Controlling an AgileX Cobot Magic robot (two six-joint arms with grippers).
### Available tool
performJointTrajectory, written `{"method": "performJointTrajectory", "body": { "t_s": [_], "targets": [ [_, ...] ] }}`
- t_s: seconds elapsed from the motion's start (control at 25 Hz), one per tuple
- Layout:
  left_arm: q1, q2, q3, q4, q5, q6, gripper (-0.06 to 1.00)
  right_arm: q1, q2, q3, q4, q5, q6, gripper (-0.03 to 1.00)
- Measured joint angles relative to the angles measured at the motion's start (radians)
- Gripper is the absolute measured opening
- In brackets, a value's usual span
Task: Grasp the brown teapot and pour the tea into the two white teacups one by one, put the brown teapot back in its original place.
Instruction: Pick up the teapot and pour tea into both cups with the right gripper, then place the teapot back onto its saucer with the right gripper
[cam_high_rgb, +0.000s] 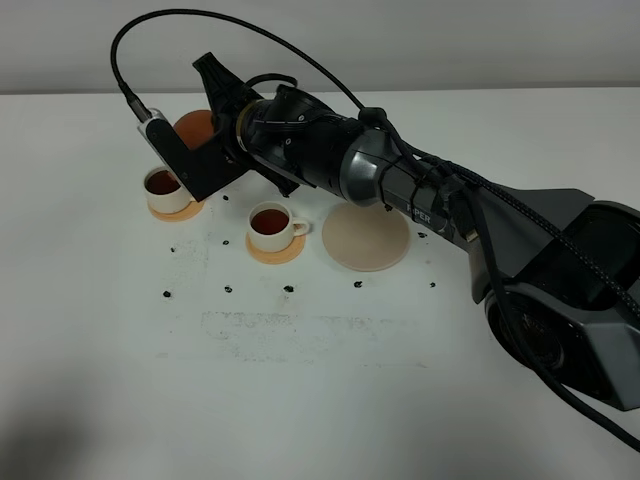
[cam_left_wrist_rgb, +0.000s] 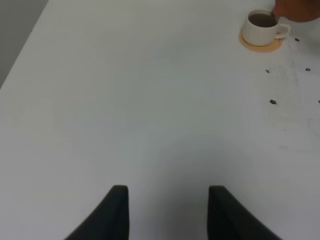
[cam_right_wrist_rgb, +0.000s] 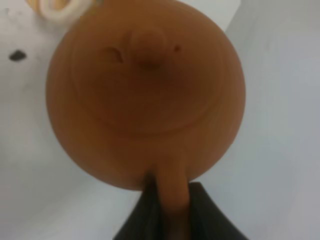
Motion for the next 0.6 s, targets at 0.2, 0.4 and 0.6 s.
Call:
{"method": "performJointTrajectory", "body": {
  "t_s": [0.2,0.4,0.6],
  "targets": [
    [0.000,0.000,0.000,0.000,0.000,0.000,0.40,0.000,-0.004,0.000,0.026,0.007,0.047,0.11],
    [0.000,0.000,0.000,0.000,0.000,0.000,0.40,0.000,-0.042,0.000,0.039,0.019,0.102,0.11],
    [0.000,0.000,0.000,0.000,0.000,0.000,0.40,0.000,-0.095,0.000,0.131,0.087,0.158,0.11]
  ]
}}
